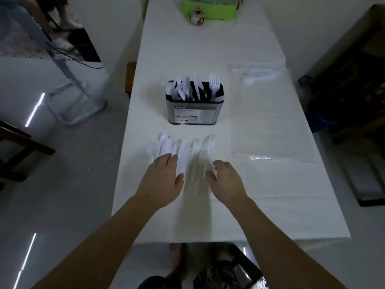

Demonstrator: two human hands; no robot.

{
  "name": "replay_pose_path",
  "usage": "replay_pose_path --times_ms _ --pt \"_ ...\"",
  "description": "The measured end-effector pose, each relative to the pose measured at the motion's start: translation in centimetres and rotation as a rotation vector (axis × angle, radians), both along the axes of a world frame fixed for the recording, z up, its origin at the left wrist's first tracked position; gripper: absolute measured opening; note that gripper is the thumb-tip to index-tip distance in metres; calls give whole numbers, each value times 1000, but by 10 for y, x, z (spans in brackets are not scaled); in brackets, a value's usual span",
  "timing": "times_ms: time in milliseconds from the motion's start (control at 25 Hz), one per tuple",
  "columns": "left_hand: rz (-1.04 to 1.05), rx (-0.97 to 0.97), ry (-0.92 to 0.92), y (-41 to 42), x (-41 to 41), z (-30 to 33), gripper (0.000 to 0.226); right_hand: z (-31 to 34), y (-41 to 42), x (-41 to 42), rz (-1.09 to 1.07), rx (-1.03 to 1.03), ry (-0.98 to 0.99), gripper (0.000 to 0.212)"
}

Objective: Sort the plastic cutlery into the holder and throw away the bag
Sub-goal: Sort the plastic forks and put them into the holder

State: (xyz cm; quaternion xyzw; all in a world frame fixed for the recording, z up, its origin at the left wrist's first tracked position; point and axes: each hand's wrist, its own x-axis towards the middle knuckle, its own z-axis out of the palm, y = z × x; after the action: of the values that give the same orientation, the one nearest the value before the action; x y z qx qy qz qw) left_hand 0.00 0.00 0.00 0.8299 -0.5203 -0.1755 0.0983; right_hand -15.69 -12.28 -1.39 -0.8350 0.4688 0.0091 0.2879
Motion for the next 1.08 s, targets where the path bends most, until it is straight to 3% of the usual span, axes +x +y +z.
replay_pose_path --times_ms 360,840,920,1080 --pt "39 -57 12 6 -3 -43 51 -37 8 34 -338 74 130 36" --pt "159 -77 9 -2 1 -40 33 -41 -4 36 -442 215 80 27" --pt "234 -108 136 -6 -6 -35 27 -37 -1 32 -459 204 42 27" --pt "425 -150 585 -29 -18 -27 21 -27 21 27 -417 200 -124 21"
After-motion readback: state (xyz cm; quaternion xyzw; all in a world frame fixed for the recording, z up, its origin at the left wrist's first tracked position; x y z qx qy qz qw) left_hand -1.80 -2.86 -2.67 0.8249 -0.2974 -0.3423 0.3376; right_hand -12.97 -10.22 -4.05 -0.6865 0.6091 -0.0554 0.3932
